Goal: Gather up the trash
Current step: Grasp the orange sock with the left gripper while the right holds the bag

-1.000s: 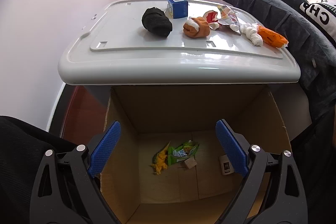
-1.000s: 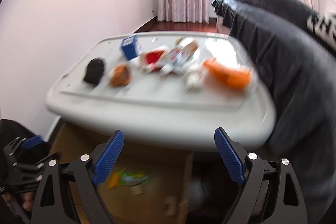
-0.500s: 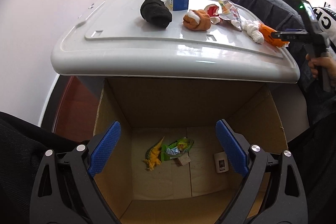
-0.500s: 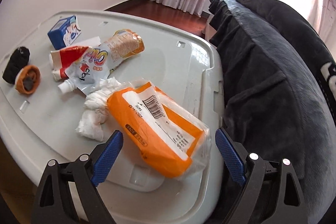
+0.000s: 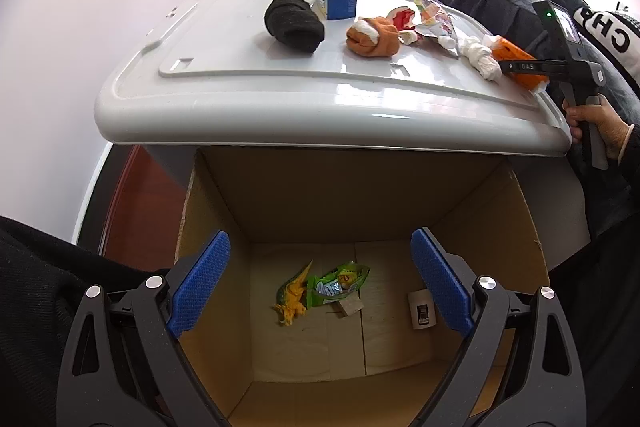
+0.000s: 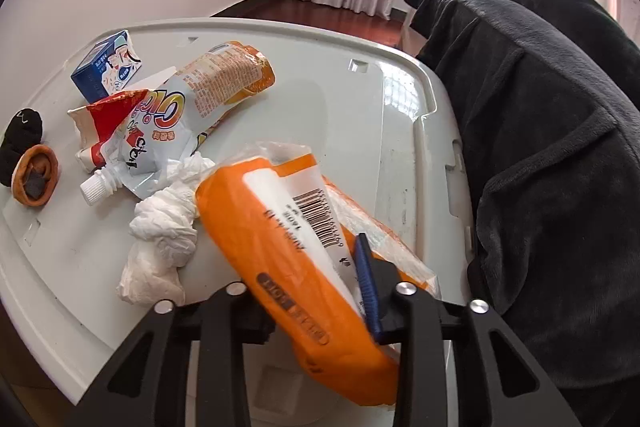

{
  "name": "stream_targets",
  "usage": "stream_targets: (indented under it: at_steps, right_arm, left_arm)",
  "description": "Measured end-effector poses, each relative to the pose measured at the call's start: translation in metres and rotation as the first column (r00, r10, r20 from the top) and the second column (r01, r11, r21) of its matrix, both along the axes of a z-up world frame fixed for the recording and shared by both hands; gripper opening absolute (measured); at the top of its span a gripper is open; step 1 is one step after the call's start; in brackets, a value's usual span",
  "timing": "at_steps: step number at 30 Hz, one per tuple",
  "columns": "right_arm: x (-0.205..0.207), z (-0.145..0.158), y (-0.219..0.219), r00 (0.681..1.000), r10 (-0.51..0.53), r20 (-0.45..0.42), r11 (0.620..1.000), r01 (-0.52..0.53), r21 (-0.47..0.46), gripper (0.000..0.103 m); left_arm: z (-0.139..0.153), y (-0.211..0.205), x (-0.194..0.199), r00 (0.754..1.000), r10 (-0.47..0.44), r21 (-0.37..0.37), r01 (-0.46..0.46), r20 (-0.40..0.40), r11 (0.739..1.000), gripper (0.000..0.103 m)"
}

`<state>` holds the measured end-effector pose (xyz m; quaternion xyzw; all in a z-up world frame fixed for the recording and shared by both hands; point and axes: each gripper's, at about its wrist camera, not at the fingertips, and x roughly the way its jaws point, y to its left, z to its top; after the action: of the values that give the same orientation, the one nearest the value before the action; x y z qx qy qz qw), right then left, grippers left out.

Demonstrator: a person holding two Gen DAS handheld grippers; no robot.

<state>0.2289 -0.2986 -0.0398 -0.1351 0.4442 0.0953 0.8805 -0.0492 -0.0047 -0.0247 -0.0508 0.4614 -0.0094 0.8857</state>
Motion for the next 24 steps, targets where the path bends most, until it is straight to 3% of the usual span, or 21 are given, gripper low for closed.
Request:
stream_targets:
  at_steps: [13,18,24]
  right_arm:
    - [-0.052,0.006,0.014,0.974,-0.205,-0.099,0.969,0.216,0.118,0.019]
    - [-0.077,0.009,0.016,0.964,-0.243,-0.106,0.935,0.262,0.241,0.018]
    - [-0.08,0.018,0.02,0.971,-0.225,-0.082,0.929,0.239,0.282,0.017]
  left_arm:
    - [0.008,-0.011,0.007,0.998,-0.053,-0.005,0.053,0.038,0.999,0.09]
    - [0.031,-0.032,0.045,0.988,-0.122,-0.036,0.126,0.096,0.991,0.09]
    - [0.049,-0.053,0.11,0.971,-0.166,-0.007,0.17,0.171,0.986,0.09]
